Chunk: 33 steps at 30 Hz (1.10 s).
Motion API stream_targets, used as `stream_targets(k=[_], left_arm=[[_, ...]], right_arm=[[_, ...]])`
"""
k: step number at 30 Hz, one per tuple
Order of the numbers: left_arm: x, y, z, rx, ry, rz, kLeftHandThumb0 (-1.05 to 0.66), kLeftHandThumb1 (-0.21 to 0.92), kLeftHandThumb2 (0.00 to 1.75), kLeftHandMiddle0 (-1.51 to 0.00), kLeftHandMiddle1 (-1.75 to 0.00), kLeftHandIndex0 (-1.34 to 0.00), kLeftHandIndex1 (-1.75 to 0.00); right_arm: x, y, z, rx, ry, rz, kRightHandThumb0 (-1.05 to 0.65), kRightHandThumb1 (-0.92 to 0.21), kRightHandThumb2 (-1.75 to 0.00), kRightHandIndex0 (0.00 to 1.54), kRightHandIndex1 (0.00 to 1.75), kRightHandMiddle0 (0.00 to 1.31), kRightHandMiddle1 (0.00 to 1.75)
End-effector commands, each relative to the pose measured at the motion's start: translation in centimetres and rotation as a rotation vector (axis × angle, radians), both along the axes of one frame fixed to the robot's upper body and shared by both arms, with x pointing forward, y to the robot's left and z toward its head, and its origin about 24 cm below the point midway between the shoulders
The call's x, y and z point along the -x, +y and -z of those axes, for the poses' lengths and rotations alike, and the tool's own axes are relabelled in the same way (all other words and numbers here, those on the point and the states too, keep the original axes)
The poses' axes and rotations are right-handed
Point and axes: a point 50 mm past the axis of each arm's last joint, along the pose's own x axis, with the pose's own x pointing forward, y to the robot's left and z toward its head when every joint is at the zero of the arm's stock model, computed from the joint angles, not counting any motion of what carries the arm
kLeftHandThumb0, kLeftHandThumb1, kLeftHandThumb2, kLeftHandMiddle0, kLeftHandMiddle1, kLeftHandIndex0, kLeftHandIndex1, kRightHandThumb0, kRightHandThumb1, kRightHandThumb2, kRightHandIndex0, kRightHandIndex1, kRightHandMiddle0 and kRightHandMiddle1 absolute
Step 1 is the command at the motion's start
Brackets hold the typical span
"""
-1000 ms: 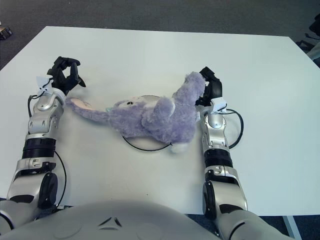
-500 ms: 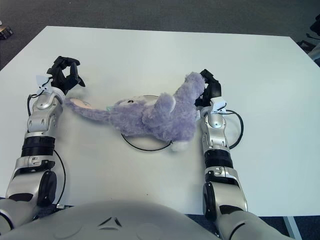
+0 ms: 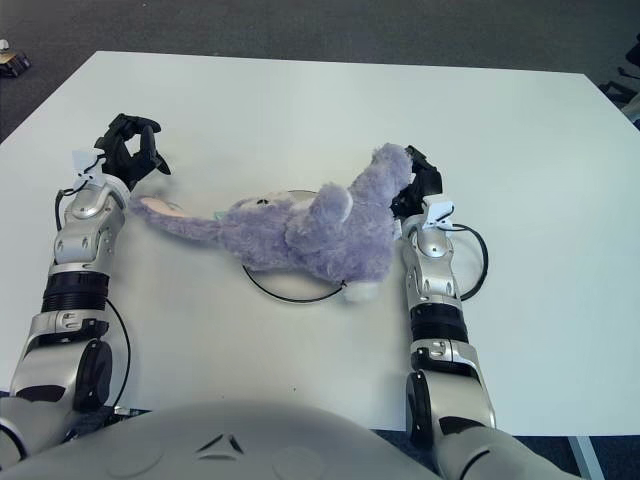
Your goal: Put the doll into the plate.
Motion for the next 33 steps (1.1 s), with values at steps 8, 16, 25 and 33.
stream_targets(k=[8,16,25,33], left_arm=[[-0.33,0.09,-0.15,0.009,0.009,0.015,-0.38,0.68,0.86,-1.0,-1.75,-0.34,-1.75],[-0.34,0.17,-0.03,0.031,0.015,0.038,-0.39,0.66,0.89,-1.01,-1.75,-0.36,-1.75],[-0.33,0.32,0.12,0.033,0.022,0.043,-0.39,0.65,0.9,-1.01,-1.75,-0.36,-1.75],[-0.21,0.52,0.48,0.008,0.033,0.019,-0.39,0.65,0.9,-1.01,-1.75,-0.36,-1.75]], right_arm=[[1.04,-0.06,2.28,-0.043,0.128,0.019,-0.5,-0.27,-1.38,1.13,1.75,0.66,1.75],[1.09,0.01,2.23,-0.053,0.131,0.022,-0.5,-0.27,-1.38,1.12,1.75,0.66,1.75],[1.11,0.09,2.17,-0.058,0.132,0.021,-0.5,-0.26,-1.38,1.13,1.75,0.66,1.75],[1.05,0.17,2.16,-0.066,0.135,0.021,-0.5,-0.26,-1.39,1.13,1.75,0.66,1.75]])
